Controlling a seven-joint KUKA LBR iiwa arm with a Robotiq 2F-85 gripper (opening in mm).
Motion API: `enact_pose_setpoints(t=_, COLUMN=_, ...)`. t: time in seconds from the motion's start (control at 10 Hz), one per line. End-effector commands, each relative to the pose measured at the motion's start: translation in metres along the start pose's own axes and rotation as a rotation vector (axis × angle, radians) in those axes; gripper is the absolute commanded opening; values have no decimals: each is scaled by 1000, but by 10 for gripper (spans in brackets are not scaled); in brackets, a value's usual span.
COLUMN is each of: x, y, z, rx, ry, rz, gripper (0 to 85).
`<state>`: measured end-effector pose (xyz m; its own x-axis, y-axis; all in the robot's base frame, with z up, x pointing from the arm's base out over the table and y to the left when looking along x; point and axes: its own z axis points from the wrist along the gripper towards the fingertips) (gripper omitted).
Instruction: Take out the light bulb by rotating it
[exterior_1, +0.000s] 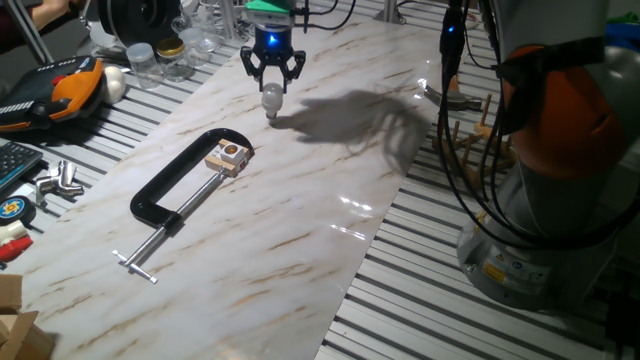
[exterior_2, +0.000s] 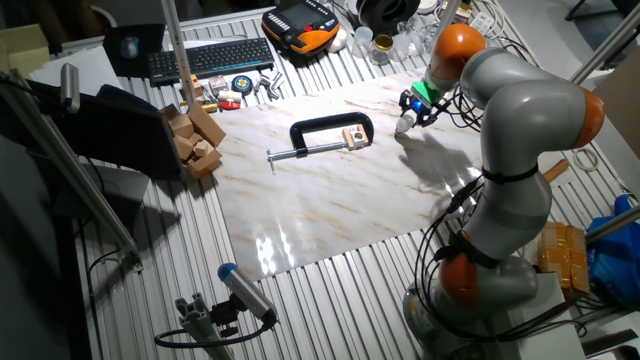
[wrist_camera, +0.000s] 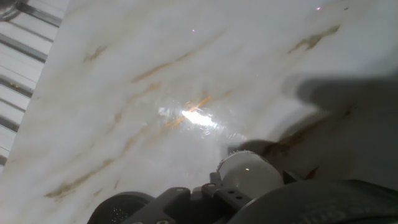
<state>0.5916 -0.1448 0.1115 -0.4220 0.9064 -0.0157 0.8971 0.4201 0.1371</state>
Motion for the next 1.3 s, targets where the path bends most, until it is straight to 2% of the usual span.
enact_pose_setpoints(t=0.0, x=0, y=0, z=1, rx=-3, ry=0, rz=3, gripper=340)
enact_pose_setpoints(t=0.2, x=0, y=1, z=3, rx=-9, ry=5, rz=8, gripper=340)
enact_pose_setpoints(t=0.3, x=0, y=1, z=4, rx=-16, ry=10, rz=9, gripper=510)
enact_pose_setpoints(t=0.4, x=0, y=1, z=5, rx=-19, ry=10, rz=10, gripper=510)
enact_pose_setpoints(t=0.5, x=0, y=1, z=6, rx=-23, ry=10, rz=15, gripper=680)
enact_pose_setpoints(t=1.2, x=1, y=1, z=7, rx=-34, ry=5, rz=18, gripper=680)
